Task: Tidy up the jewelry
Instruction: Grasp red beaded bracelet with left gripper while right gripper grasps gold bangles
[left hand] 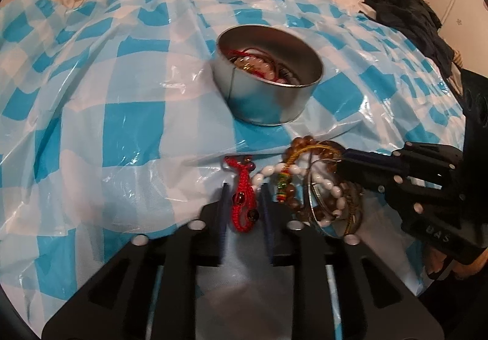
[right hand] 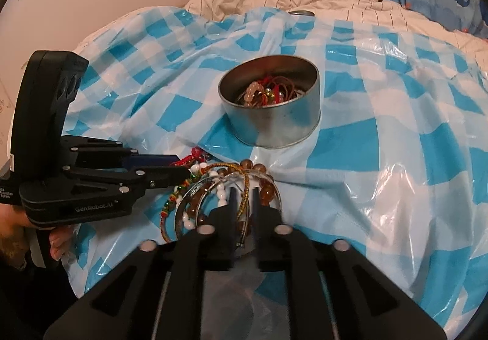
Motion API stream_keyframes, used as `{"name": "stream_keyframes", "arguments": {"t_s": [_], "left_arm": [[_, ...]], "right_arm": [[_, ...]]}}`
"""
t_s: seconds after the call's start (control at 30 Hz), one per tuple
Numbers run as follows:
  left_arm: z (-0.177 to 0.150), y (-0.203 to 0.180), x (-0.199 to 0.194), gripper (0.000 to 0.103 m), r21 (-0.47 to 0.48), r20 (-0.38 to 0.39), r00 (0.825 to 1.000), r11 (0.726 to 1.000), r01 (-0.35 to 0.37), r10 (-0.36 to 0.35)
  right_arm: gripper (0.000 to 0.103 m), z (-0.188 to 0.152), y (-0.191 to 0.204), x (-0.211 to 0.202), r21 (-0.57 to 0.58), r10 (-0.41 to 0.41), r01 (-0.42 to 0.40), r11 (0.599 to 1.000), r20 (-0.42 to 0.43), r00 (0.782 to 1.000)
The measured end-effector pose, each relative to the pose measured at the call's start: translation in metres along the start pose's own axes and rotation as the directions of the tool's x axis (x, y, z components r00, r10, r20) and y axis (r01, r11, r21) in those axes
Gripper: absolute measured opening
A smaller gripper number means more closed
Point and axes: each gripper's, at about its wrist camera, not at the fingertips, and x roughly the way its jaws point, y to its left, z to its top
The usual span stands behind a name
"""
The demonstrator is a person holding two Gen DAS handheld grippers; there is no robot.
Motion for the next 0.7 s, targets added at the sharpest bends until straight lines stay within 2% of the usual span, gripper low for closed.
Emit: {"name": "stream_keyframes", "arguments": {"t_s": [0.07, 0.13, 0.2, 0.33, 0.53, 0.7], "left_arm": [[0.000, 0.002, 0.001, 0.030, -0.008, 0.001, 1.000, 1.000, -0.005, 0.005], [-0.001, 0.002, 0.001, 0.029, 0.000, 0.000, 1.000, 1.000, -0.007, 0.007], [0.000, 0.000, 0.000, 0.012, 0.017, -0.002, 1.000, 1.000, 0.014, -0.014], [0.002, -0.003, -0.009, 0.010, 0.031, 0.016, 1.000, 0.999, 0.012, -0.012], [0.008, 0.009, -0.028, 0.010, -0.036, 0.074, 0.995, 0.997, 0.074, -0.071], [0.013, 0.007, -0.040, 0.010, -0.037, 0.113, 0.987, 0.992, 0.118, -0.113]], "right_arm": [[0.019, -0.001, 0.002, 0.001, -0.004, 0.008, -0.008, 1.000, -0.004, 1.000], [0.013, -0.001, 0.004, -0.001, -0.015, 0.011, -0.011, 1.000, 0.006, 1.000], [0.006, -0.001, 0.005, -0.004, -0.019, 0.007, -0.007, 1.000, 0.025, 1.000], [0.004, 0.002, 0.002, -0.013, -0.013, 0.012, -0.012, 1.000, 0.068, 0.998], [0.004, 0.006, -0.002, -0.020, 0.008, 0.010, -0.011, 1.000, 0.105, 0.994], [0.004, 0.008, -0.003, -0.025, 0.013, 0.012, -0.014, 1.000, 0.130, 0.991]]}}
